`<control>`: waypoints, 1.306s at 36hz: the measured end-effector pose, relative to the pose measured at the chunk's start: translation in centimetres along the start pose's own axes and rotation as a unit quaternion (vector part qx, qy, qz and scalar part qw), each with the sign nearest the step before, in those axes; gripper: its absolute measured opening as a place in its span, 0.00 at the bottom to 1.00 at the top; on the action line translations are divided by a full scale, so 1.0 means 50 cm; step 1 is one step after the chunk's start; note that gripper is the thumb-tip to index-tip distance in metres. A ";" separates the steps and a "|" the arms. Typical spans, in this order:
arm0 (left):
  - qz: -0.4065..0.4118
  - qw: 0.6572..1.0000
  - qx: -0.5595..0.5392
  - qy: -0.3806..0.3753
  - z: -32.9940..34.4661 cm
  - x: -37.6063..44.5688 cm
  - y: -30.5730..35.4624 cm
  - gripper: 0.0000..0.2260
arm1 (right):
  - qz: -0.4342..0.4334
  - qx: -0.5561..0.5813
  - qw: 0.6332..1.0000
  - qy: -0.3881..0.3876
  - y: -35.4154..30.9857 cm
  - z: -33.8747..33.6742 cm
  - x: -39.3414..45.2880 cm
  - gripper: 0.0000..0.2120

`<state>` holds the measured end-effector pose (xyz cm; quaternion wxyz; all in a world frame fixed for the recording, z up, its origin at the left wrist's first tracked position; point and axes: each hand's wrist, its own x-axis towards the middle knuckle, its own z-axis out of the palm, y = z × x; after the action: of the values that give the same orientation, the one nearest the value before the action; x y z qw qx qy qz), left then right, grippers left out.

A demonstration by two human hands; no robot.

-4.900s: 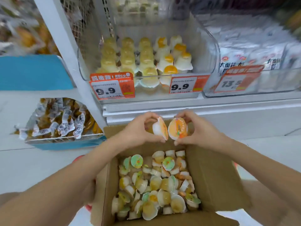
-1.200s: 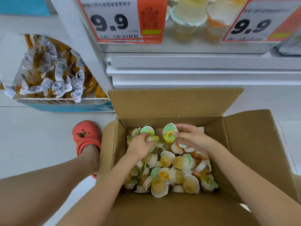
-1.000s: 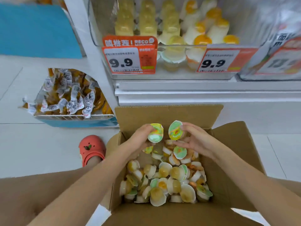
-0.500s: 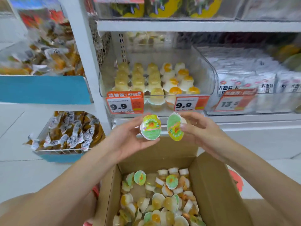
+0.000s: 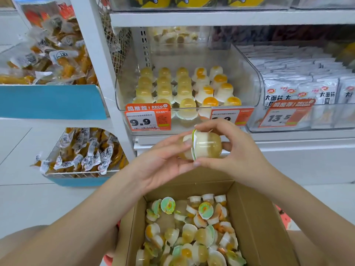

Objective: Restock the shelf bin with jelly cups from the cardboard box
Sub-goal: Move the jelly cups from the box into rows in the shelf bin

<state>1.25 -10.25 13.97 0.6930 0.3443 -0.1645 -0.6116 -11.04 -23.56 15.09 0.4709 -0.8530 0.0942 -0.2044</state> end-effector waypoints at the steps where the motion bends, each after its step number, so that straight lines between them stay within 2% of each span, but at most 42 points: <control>1: -0.001 1.000 0.003 0.000 -0.001 0.000 -0.002 0.32 | 0.002 -0.004 1.000 -0.001 0.000 0.001 -0.001 0.27; 8: 0.000 1.000 0.002 0.031 0.007 -0.007 -0.013 0.28 | 0.012 0.000 0.999 -0.035 0.006 0.005 -0.013 0.31; 15: -0.006 0.999 0.022 0.047 0.010 -0.009 -0.011 0.27 | 0.016 0.009 0.999 -0.046 0.015 0.010 -0.008 0.29; 19: -0.017 0.996 0.015 0.083 0.013 -0.008 -0.014 0.17 | 0.019 0.004 0.998 -0.052 0.019 0.010 -0.002 0.28; 22: -0.021 0.996 0.007 0.087 0.013 -0.009 -0.017 0.14 | 0.018 0.000 0.999 -0.044 0.019 0.013 0.000 0.28; 24: -0.024 0.994 0.036 0.098 0.016 -0.011 -0.012 0.15 | 0.015 -0.008 0.999 -0.028 0.016 0.017 0.001 0.27; 26: -0.031 0.986 0.113 0.120 0.018 -0.013 -0.002 0.20 | 0.016 0.001 1.000 -0.008 0.011 0.020 0.004 0.27; 28: -0.027 0.952 0.264 0.154 0.014 -0.016 0.013 0.23 | 0.022 0.012 0.999 0.026 0.004 0.019 0.011 0.26; 29: -0.013 0.917 0.356 0.178 0.012 -0.018 0.023 0.21 | 0.029 0.016 0.998 0.047 0.000 0.016 0.016 0.25; 31: 0.051 0.822 0.522 0.224 -0.005 -0.023 0.042 0.16 | 0.036 0.022 0.995 0.087 -0.011 0.004 0.031 0.23; 33: 0.106 0.723 0.635 0.251 -0.032 -0.028 0.064 0.12 | 0.040 0.014 0.993 0.113 -0.027 -0.011 0.054 0.24; 35: 0.129 0.658 0.688 0.277 -0.057 -0.034 0.087 0.09 | 0.046 0.004 0.991 0.125 -0.040 -0.023 0.091 0.24; 39: 0.141 0.595 0.715 0.340 -0.086 -0.050 0.126 0.10 | 0.064 -0.046 0.988 0.132 -0.047 -0.021 0.214 0.26; 42: 0.128 0.551 0.744 0.354 -0.097 -0.052 0.140 0.11 | 0.072 -0.085 0.988 0.109 -0.032 0.001 0.320 0.30; 45: 0.121 0.544 0.749 0.359 -0.100 -0.045 0.154 0.09 | 0.089 -0.132 0.984 0.081 -0.021 0.027 0.420 0.33; 47: 0.127 0.548 0.747 0.355 -0.102 -0.042 0.161 0.07 | 0.075 -0.153 0.984 0.057 -0.022 0.044 0.479 0.32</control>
<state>10.08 -6.73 16.24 0.2588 0.9024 -0.3445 -0.0026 11.39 -29.75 21.20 0.3430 -0.8922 0.2147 -0.2006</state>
